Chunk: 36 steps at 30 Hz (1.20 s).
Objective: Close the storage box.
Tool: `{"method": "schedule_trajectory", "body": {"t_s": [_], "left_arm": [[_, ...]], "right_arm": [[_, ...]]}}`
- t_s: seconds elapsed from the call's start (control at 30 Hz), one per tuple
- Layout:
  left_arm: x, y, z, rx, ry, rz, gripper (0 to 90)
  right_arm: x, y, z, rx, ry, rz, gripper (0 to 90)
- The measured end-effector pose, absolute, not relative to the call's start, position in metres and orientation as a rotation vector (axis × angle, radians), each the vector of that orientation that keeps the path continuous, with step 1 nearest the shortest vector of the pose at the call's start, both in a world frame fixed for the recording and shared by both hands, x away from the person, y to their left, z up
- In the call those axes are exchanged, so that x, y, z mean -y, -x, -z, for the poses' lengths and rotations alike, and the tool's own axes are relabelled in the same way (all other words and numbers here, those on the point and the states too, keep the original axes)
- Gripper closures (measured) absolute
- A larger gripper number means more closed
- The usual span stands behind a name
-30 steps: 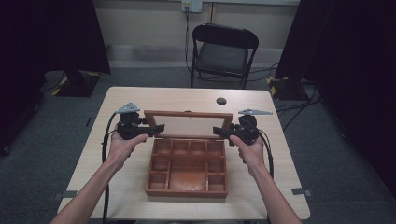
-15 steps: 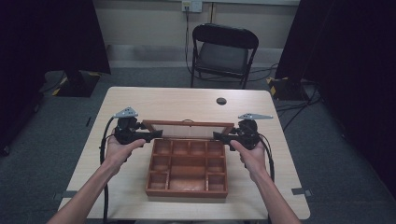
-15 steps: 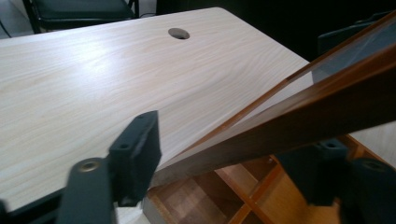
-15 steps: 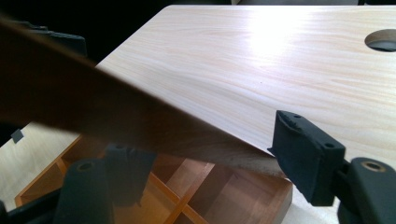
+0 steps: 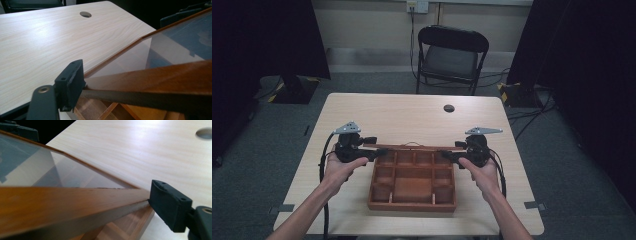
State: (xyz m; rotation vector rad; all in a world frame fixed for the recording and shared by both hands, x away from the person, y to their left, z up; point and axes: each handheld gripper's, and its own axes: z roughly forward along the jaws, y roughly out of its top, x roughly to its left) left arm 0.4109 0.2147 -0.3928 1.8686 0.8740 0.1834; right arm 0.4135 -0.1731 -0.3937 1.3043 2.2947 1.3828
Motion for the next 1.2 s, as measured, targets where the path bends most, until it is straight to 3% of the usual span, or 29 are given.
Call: {"method": "schedule_trajectory", "body": {"t_s": [0.4,0.63,1.2], "left_arm": [[-0.215,-0.400,0.400,-0.871,-1.855,-0.223,24.2],[-0.214,-0.399,0.405,-0.879,-1.873,-0.232,16.9],[-0.217,-0.391,0.407,-0.887,-1.882,-0.251,15.9]], "right_arm": [[0.183,-0.410,0.399,-2.313,-1.344,-1.345,23.3],[0.192,-0.404,0.401,-2.353,-1.369,-1.318,28.5],[0.218,-0.408,0.401,-2.288,-1.410,-1.209,35.7]]}}
